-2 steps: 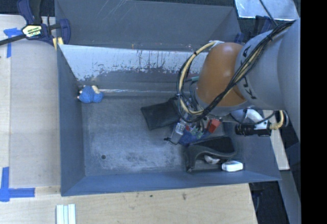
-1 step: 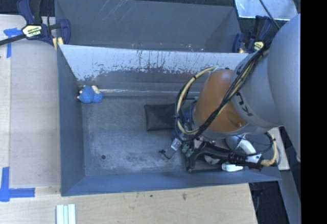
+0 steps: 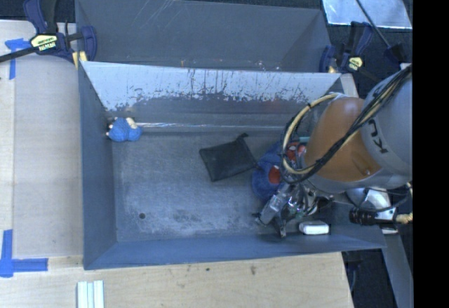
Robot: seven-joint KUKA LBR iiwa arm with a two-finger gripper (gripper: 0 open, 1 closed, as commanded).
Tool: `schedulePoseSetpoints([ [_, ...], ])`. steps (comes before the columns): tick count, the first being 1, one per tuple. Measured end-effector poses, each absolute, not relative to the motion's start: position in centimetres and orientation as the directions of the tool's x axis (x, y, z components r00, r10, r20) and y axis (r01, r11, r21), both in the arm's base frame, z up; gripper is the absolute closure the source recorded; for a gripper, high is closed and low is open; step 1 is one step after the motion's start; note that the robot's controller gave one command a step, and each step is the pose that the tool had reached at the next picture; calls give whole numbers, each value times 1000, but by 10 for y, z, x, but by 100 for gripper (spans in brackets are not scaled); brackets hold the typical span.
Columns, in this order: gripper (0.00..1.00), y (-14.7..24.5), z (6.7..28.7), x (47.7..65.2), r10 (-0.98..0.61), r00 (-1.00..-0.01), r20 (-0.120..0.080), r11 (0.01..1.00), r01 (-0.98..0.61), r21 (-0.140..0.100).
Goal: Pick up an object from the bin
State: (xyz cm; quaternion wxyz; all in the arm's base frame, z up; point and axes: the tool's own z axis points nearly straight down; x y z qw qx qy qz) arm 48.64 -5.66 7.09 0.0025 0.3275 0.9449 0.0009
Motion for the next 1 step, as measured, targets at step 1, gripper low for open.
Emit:
schedulePoseSetpoints([
  [1, 100, -55, 72, 486, 618, -786, 0, 786, 618, 7],
])
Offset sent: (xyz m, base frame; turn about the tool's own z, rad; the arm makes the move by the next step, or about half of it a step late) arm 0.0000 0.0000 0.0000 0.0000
